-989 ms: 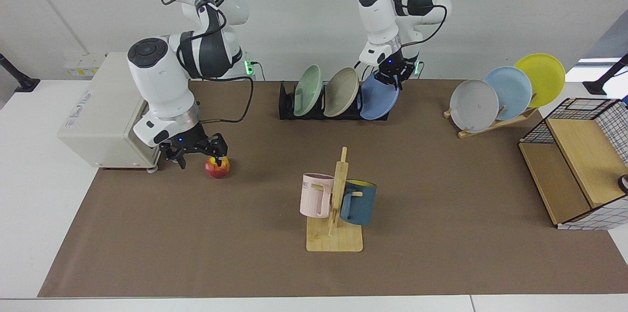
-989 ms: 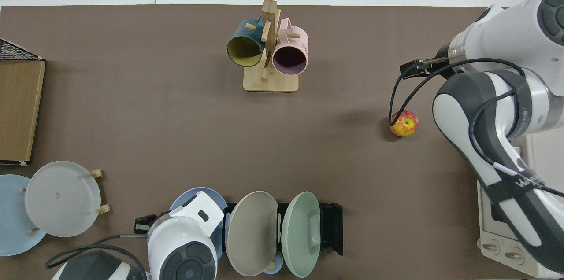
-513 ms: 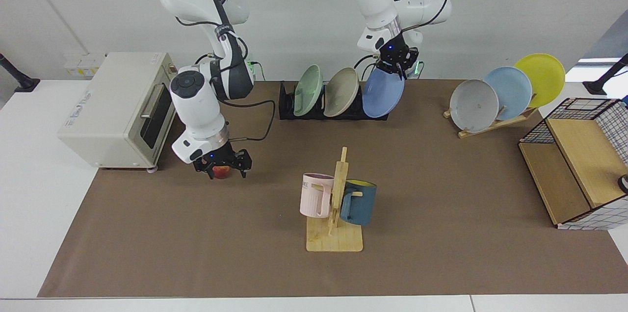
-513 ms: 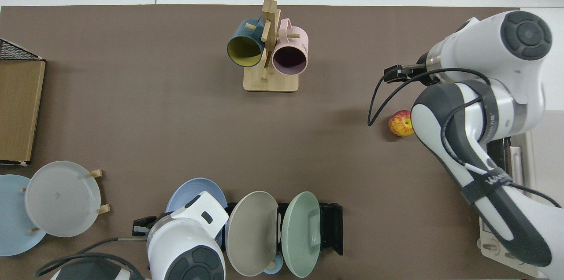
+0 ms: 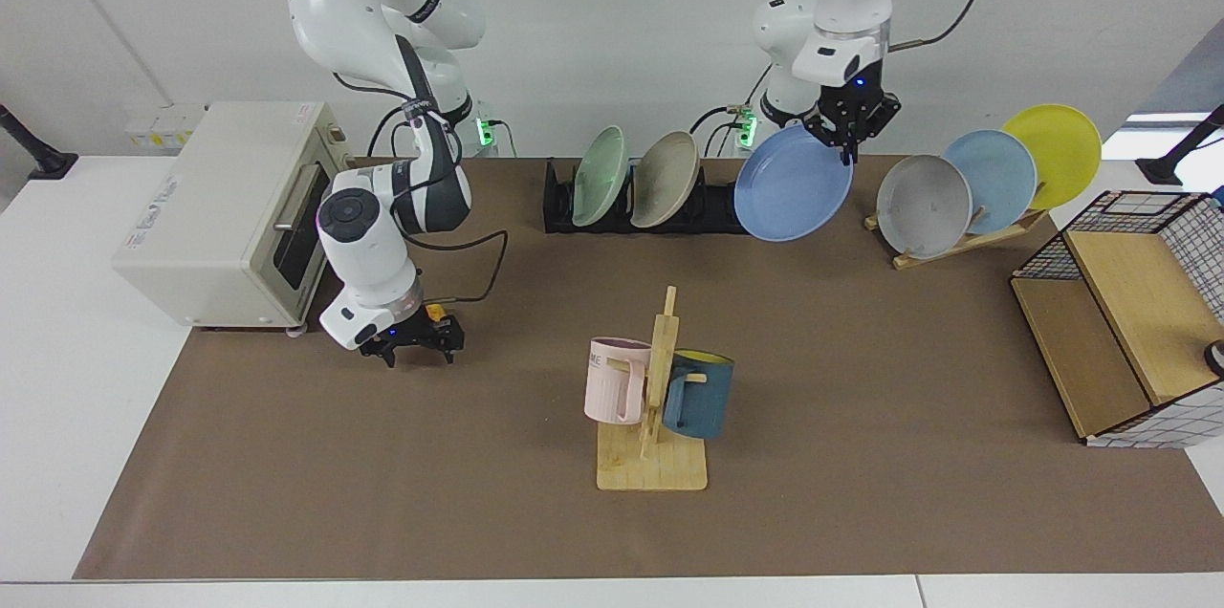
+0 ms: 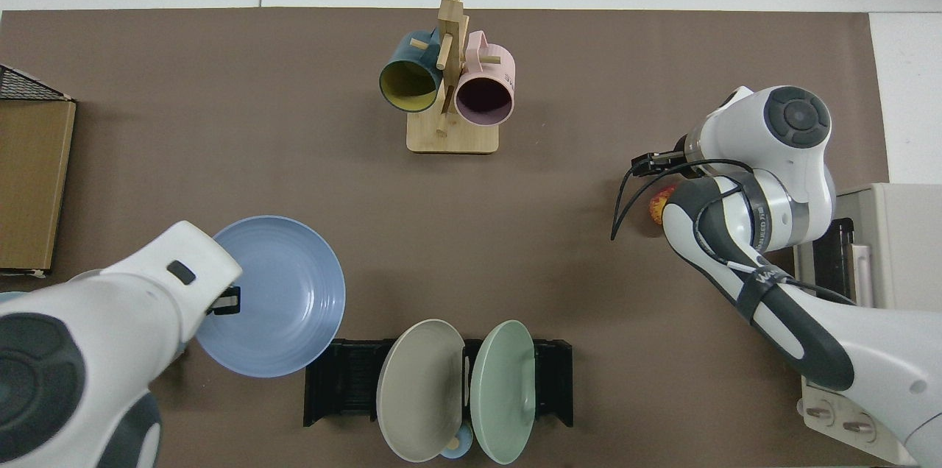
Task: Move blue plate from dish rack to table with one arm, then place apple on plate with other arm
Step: 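Lift the blue plate out while the right gripper reaches the apple, then lower the blue plate onto the table with the left gripper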
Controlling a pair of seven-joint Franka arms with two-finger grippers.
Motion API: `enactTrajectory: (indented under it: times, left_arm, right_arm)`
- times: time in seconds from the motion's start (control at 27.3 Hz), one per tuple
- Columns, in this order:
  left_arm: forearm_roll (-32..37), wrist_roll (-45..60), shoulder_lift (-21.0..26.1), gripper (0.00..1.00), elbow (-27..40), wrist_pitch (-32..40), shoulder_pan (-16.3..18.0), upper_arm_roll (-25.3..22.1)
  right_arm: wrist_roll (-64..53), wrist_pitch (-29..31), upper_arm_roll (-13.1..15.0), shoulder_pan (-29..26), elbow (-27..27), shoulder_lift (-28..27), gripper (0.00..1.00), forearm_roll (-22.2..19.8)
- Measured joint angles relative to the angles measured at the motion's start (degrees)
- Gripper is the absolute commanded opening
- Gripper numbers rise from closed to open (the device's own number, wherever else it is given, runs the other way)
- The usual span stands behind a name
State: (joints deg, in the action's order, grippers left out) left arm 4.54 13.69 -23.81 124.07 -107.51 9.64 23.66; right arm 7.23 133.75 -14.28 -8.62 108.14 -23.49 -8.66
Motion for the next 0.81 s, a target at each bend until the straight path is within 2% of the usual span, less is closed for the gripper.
enactTrajectory:
  times: [0.18,0.44,0.59,0.66,0.73,0.77,0.81]
  left_arm:
    - [-6.6,0.0,5.5,0.0,0.0,-6.3,0.5,-2.1]
    - [-13.2,0.6,13.0,0.0,0.0,-14.3,0.1,-0.3]
    - [-15.8,1.1,17.0,0.0,0.6,-19.6,-1.6,0.9]
    - [-16.2,2.9,19.6,0.0,1.4,-24.1,-3.2,1.7]
    - [-16.2,5.4,22.3,0.0,2.3,-28.8,-5.1,2.5]
    - [-16.2,6.2,23.4,0.0,2.6,-30.3,-5.8,2.7]
    - [-16.2,6.8,24.4,0.0,2.9,-31.5,-6.5,2.8]
  right_arm:
    - [-0.5,-0.4,0.0,-0.7,2.3,0.3,0.99,-0.1]
    - [-0.5,-4.1,-0.4,-0.5,3.6,1.4,0.99,-0.1]
    - [-1.1,-6.2,-0.5,-0.2,3.8,2.1,0.98,-0.1]
    - [-1.7,-6.6,-0.5,-0.2,3.9,2.3,0.75,-0.1]
    - [-2.2,-6.7,-0.4,-0.3,4.0,2.5,0.41,-0.1]
    - [-2.5,-6.7,-0.4,-0.3,4.0,2.5,0.19,-0.1]
    - [-3.1,-6.8,-0.4,-0.3,4.1,2.6,0.04,-0.1]
